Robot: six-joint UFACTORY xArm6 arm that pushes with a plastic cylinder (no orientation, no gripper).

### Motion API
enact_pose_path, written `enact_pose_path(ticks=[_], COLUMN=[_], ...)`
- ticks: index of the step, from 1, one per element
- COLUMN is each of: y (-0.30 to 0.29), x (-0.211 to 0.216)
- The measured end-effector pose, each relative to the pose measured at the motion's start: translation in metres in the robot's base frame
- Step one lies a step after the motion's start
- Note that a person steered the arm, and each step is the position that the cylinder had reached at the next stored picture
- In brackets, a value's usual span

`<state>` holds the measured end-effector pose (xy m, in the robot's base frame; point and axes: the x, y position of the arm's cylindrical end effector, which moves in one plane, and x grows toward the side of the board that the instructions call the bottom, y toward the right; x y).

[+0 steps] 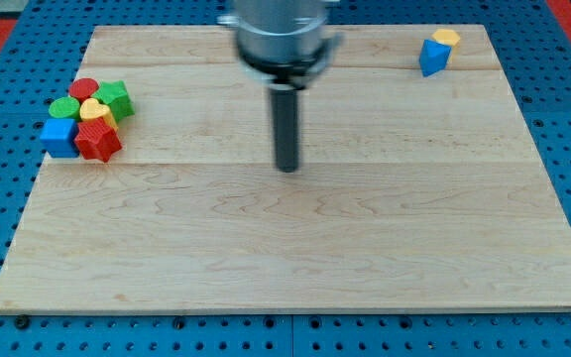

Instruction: Move your arm towards center right

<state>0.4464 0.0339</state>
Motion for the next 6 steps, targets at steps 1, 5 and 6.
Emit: enact_pose_path(ticks=[1,5,6], y=[0.099,0.312,0.311], x=[-0.001,-0.063,-0.093])
